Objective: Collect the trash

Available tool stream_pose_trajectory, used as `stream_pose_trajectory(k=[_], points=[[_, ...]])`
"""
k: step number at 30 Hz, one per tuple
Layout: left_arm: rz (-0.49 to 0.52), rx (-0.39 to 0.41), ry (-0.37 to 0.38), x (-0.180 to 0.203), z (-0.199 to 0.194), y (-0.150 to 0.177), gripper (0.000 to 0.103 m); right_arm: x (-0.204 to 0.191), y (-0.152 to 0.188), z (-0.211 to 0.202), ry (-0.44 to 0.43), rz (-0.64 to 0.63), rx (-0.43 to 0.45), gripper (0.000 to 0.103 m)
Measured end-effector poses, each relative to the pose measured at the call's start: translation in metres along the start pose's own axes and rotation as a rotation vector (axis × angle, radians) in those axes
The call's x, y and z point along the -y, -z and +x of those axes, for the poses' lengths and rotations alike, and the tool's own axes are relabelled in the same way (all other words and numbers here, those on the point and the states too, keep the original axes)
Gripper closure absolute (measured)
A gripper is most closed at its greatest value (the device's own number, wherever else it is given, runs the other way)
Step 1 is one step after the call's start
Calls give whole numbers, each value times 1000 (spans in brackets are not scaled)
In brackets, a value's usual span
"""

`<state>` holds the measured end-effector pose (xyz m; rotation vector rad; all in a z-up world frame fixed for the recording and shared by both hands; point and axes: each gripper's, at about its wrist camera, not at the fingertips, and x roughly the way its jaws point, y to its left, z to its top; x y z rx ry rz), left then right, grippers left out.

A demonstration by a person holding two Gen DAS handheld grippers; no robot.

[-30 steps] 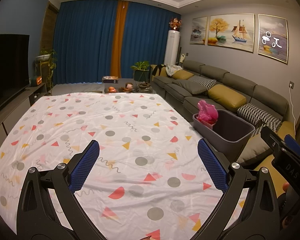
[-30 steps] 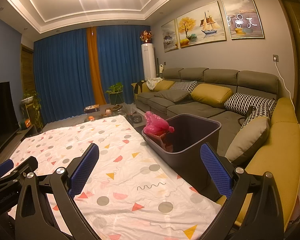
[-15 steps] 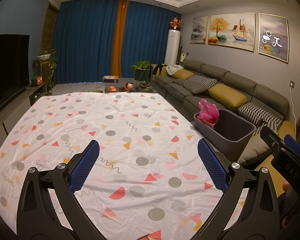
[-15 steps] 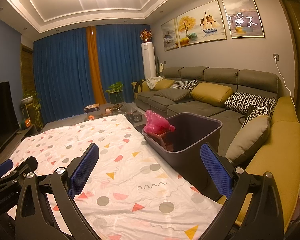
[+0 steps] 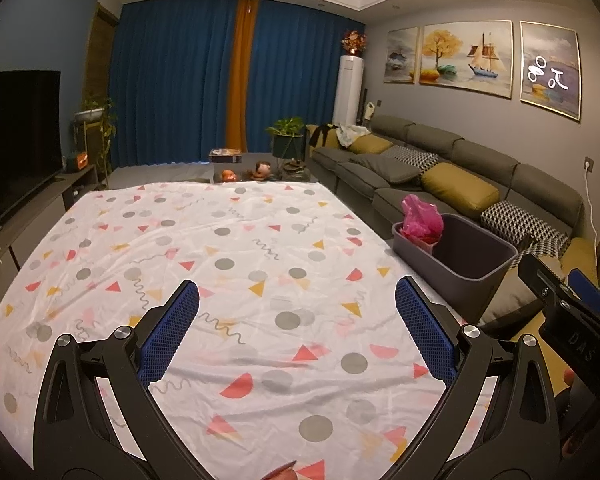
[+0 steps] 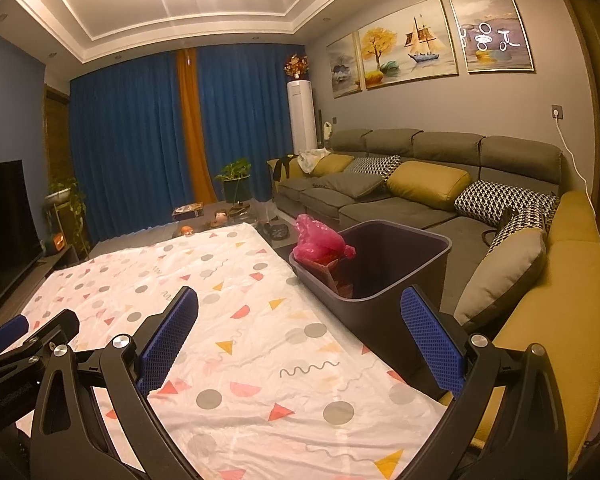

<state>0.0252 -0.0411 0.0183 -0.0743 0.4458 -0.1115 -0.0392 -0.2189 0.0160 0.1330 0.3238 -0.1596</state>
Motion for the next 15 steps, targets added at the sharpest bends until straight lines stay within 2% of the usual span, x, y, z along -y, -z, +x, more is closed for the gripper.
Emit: stream_pose_trajectory(k=[3,6,15], points=[[7,22,-1,-1,-2,0,7,0,1,2,-2,-1,-5,5],[38,31,-16,2,-1,-1,14,0,0,4,-4,-1,-10,5],[55,27,-13,6,1,-7,14,-4,-5,5,-19,-6,0,6]])
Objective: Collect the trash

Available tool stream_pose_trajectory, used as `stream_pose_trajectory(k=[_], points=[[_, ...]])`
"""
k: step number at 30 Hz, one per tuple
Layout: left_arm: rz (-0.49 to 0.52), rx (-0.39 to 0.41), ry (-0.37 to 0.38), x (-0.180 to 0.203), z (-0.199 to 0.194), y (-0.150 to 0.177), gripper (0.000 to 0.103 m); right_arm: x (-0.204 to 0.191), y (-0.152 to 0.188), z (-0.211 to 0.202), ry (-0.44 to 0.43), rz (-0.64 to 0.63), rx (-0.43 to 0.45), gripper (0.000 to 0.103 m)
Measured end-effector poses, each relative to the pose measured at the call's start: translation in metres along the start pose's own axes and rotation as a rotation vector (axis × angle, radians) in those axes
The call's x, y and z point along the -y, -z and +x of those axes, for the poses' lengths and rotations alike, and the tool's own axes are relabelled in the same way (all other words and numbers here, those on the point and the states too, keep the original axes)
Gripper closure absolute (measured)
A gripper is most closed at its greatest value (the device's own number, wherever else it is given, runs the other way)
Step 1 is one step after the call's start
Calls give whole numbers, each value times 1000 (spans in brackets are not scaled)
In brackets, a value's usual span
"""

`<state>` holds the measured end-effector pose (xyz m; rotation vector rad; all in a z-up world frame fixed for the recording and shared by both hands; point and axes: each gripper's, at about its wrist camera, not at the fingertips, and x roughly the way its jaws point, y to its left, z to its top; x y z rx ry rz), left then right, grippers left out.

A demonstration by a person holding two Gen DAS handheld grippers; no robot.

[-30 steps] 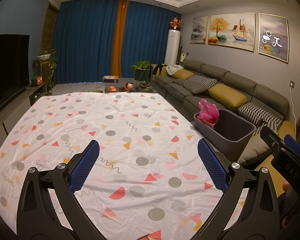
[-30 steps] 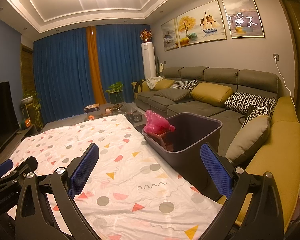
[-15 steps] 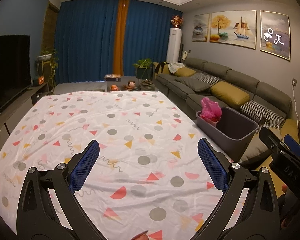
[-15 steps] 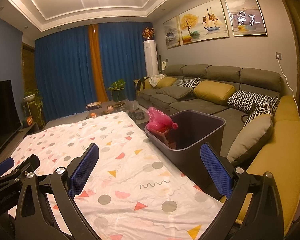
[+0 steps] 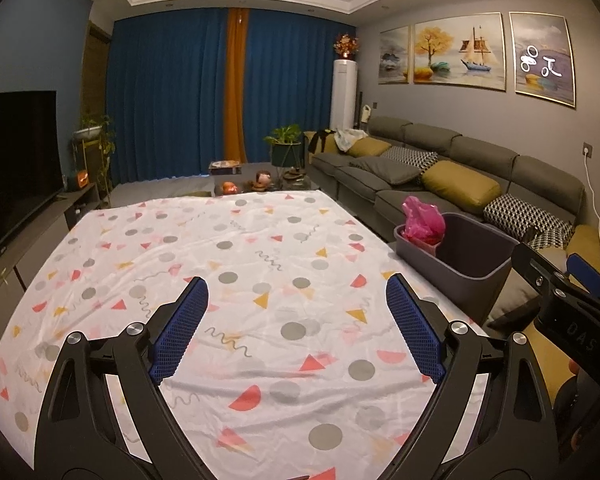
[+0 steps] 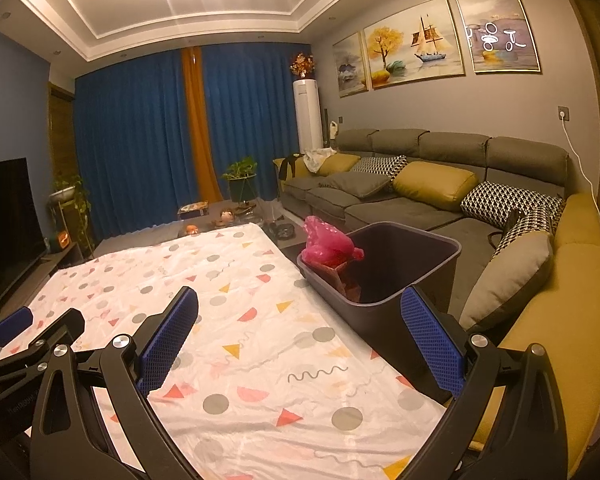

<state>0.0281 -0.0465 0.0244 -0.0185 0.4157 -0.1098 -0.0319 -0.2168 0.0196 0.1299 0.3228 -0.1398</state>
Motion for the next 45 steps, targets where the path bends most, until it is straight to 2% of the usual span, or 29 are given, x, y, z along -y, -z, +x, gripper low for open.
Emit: stream_pose_trajectory(k=[37,45], points=[[19,-31,-36,-2,35,-19,14,-15,-16,31,-16,-26,-7,6],[-14,-53,-55,-8,40,-18,9,-15,-16,32,-18,-30,-13,6]])
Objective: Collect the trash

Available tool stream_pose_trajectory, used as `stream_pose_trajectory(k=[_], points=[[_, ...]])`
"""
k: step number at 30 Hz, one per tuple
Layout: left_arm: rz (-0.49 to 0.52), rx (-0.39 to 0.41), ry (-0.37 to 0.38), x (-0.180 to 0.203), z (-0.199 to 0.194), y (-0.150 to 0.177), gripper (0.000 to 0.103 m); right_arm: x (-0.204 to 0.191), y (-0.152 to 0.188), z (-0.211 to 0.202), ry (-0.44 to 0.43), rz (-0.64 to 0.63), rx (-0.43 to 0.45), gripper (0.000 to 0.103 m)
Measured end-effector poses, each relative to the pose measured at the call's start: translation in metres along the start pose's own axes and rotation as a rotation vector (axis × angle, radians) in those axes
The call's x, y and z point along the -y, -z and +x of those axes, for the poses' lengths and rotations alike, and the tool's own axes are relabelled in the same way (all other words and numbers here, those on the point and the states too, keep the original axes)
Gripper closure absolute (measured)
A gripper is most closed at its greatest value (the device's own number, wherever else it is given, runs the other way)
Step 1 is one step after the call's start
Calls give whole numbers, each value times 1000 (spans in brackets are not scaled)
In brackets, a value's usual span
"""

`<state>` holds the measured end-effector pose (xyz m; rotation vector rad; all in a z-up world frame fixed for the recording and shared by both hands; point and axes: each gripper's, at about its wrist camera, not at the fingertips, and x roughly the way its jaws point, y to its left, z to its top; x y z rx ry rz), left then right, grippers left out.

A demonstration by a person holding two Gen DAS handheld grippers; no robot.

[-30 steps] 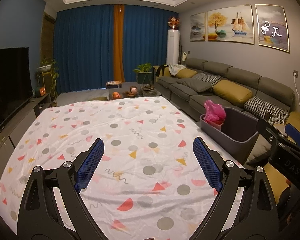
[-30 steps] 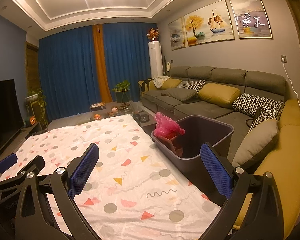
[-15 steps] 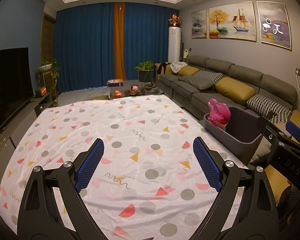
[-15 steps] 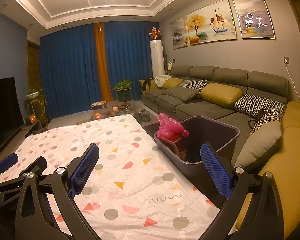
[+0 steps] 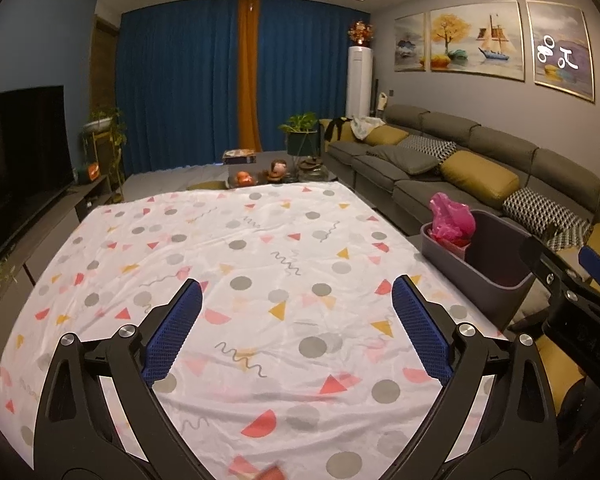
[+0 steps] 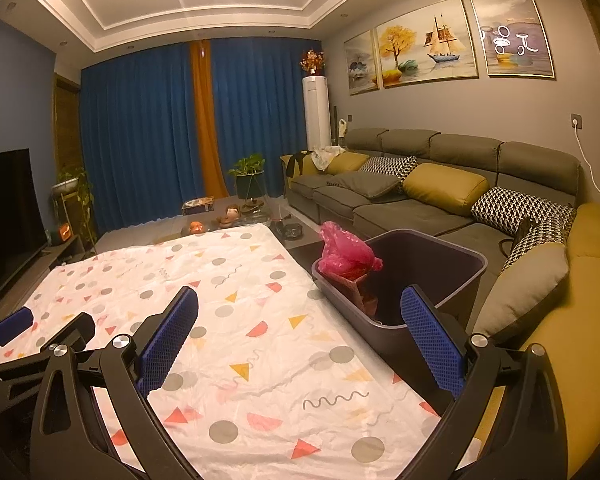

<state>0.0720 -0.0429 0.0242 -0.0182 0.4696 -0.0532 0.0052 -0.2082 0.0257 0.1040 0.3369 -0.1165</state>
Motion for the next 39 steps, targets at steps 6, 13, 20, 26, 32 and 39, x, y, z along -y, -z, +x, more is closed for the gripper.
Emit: stream_pose_trajectory(k=[6,13,20,26,32,39], points=[[-6,3,0,0,-2,0,8,2,0,1,2,4,2,5],[-12,3,0,0,-2,0,7,2,0,1,2,3,3,5],[-14,2,0,0,-2,0,7,2,0,0,1,1,1,6],[-17,2,1,0,-3,1,7,2,1,-1,3,-1,3,6],[-17,1,1,-1,-2,0,7,2,1,-1,4,-2,3,6],[-30,-17,19,-4,-1,3,7,0,2,0,6,-5,4,6]])
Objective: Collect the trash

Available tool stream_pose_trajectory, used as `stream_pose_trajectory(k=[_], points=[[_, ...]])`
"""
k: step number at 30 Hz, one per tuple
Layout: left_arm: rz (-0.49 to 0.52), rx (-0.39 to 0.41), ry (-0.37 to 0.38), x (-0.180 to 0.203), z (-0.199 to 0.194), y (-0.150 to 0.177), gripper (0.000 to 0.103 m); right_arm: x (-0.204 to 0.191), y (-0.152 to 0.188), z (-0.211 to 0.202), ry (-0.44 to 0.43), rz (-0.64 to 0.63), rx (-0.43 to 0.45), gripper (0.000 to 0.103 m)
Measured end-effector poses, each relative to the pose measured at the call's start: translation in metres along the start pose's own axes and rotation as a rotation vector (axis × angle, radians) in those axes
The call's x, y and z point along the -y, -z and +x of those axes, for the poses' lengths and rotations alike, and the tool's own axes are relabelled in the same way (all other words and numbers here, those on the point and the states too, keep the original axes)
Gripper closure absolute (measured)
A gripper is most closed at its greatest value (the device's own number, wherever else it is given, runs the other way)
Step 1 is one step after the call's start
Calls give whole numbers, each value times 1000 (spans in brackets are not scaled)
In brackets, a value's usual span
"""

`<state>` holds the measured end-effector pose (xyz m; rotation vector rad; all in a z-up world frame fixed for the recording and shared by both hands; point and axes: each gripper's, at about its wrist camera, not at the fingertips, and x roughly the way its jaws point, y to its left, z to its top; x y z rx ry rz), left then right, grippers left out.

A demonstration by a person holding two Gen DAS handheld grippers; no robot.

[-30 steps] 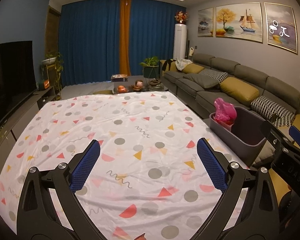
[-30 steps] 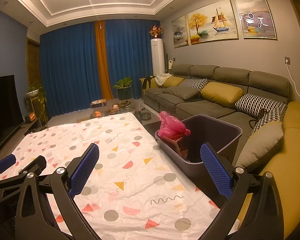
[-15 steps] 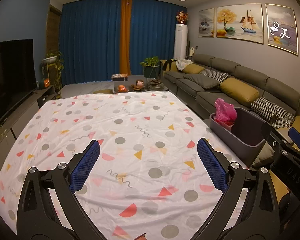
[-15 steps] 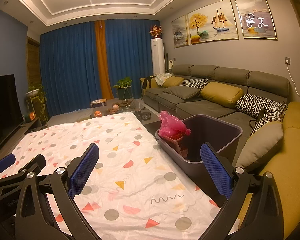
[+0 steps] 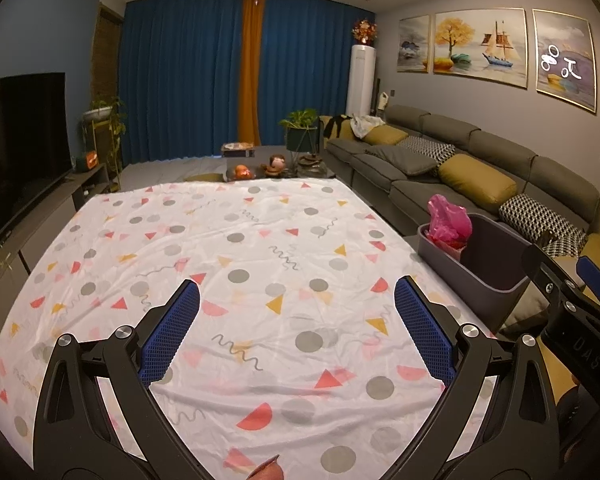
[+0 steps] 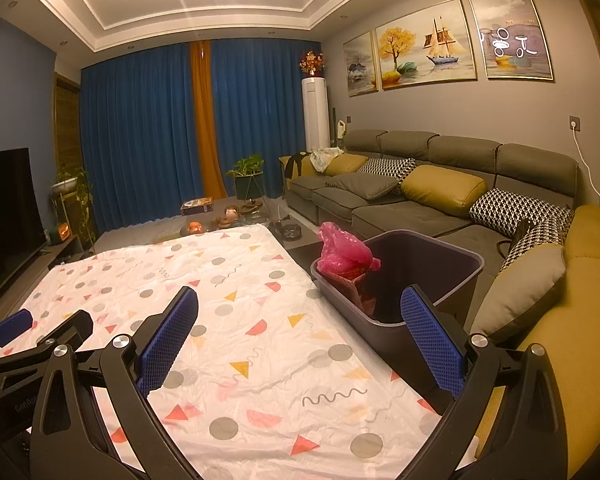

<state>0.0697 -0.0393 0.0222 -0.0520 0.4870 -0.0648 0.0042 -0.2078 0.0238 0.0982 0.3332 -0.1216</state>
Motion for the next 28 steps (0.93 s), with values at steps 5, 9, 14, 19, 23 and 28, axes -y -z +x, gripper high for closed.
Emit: stream_pose_trajectory(k=[5,9,14,19,23,28], points=[[-8,20,20,-3,-3,2,9,1,1,1,-1,2,-4,5],[5,17,5,-2,-3,2,11,1,1,0,-1,4,-2,5],[14,14,6,0,-1,1,6,2,1,0,-5,3,-4,5],[23,35,8,1,-5,0,16,2,1,0,-3,7,-7,5],[11,11,-27,-1,-2,0,7,2,1,0,-3,5,-2,5],[-1,9,-21,-4,-4,-1,7,1,1,0,-5,6,-3,5]])
